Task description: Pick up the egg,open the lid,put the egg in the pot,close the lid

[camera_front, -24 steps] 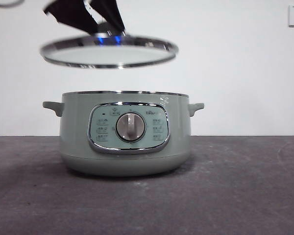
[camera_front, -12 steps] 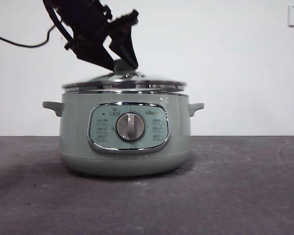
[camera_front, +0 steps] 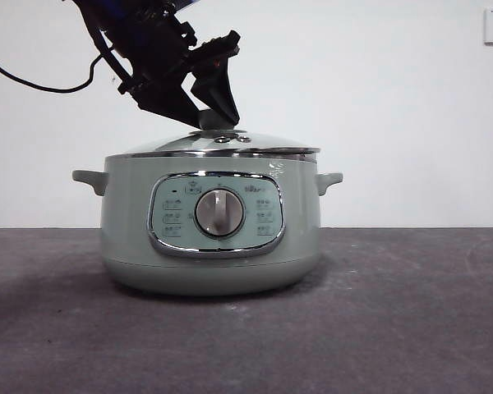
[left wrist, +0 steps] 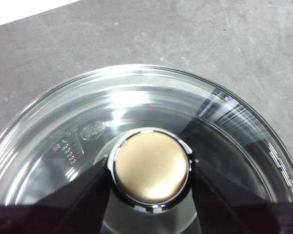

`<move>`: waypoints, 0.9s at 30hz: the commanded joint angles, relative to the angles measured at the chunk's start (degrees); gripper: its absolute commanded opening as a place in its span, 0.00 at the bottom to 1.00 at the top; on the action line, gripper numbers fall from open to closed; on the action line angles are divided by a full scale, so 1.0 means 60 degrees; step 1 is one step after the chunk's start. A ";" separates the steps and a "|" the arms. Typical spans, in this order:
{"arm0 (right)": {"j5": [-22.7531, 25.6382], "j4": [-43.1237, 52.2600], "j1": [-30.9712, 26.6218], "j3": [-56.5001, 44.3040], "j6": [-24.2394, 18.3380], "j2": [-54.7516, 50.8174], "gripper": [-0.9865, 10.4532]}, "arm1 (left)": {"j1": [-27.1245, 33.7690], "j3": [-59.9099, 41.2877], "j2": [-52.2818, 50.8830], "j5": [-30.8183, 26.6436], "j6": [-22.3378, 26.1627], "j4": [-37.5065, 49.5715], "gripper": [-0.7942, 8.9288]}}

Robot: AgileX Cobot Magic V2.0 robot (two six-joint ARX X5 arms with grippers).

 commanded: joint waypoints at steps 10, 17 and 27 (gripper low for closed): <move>-0.0011 0.0044 0.0015 0.0004 0.0073 -0.0004 0.44 | 0.0022 0.0062 0.0095 0.0033 0.0000 -0.0557 0.07; -0.0011 -0.0007 0.0015 0.0004 0.0073 -0.0004 0.44 | 0.0022 0.0062 0.0095 0.0033 0.0004 -0.0732 0.07; -0.0011 -0.0058 0.0015 0.0004 0.0073 0.0004 0.44 | 0.0022 0.0062 0.0080 0.0029 0.0004 -0.1016 0.07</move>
